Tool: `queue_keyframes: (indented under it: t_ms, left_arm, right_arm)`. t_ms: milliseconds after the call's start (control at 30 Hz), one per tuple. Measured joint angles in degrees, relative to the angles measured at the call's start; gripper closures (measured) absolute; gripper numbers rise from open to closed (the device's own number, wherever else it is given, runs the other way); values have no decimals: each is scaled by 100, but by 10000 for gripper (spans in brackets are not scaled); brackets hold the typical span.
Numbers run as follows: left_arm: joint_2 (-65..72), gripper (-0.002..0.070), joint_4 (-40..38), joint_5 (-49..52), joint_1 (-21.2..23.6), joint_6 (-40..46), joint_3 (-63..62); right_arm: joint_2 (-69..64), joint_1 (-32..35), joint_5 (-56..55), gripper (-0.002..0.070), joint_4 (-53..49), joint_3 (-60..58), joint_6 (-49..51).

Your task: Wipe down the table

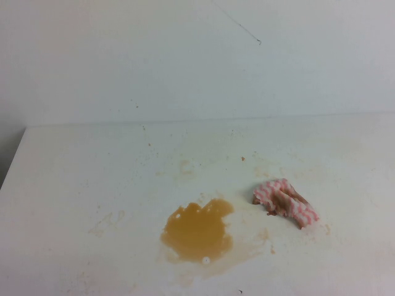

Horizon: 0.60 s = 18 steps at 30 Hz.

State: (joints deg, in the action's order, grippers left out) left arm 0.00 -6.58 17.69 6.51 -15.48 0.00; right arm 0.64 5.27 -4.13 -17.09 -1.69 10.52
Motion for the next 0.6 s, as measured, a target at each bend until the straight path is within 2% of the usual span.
queue_keyframes:
  t_ms: [233,600]
  left_arm:
    - [0,675,0,0,0,0,0]
    - [0,675,0,0,0,0,0]
  right_arm:
    - [0,0,-1275,678,-11,0,14]
    - [0,0,-1446,678,-41,786,14]
